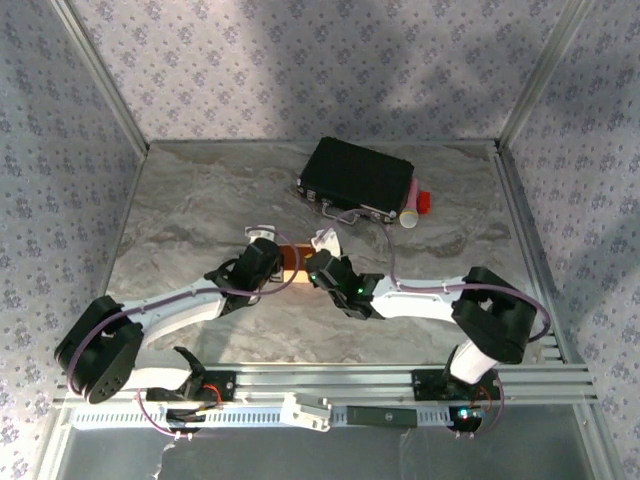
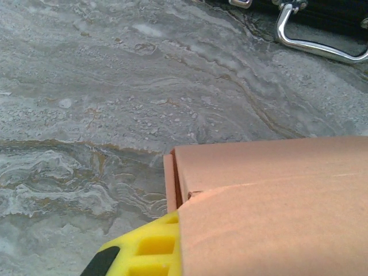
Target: Fold the paper box
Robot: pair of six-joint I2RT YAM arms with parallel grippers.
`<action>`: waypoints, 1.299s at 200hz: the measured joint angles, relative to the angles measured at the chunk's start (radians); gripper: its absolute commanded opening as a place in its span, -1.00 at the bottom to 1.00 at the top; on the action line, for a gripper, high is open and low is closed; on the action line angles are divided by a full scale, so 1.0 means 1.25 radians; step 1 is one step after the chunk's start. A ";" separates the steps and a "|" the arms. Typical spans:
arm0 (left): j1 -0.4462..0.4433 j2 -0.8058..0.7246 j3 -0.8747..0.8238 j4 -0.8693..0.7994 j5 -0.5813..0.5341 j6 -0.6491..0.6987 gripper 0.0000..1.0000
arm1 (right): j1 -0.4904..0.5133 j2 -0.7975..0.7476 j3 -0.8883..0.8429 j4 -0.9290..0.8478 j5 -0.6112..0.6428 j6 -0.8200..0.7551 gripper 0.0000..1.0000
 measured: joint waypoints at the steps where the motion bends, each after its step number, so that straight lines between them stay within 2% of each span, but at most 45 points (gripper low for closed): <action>1: -0.002 0.000 0.000 0.000 -0.003 0.000 -0.97 | 0.001 -0.001 0.000 -0.002 0.000 0.003 0.03; 53: -0.038 0.000 -0.007 0.022 -0.048 -0.036 -0.98 | 0.045 -0.080 -0.015 -0.088 -0.028 0.125 0.17; 105: -0.070 0.017 -0.007 0.049 -0.049 -0.054 -0.99 | 0.158 -0.180 -0.066 -0.146 -0.027 0.297 0.19; 132: -0.083 0.024 -0.007 0.061 -0.047 -0.056 -0.99 | 0.189 -0.230 -0.097 -0.160 -0.013 0.376 0.19; 206: -0.083 0.051 -0.007 0.081 -0.056 -0.056 -0.99 | 0.203 -0.217 -0.099 -0.185 0.006 0.402 0.18; 260: -0.091 0.060 -0.007 0.086 -0.063 -0.058 -0.98 | 0.233 -0.285 -0.103 -0.207 0.017 0.422 0.01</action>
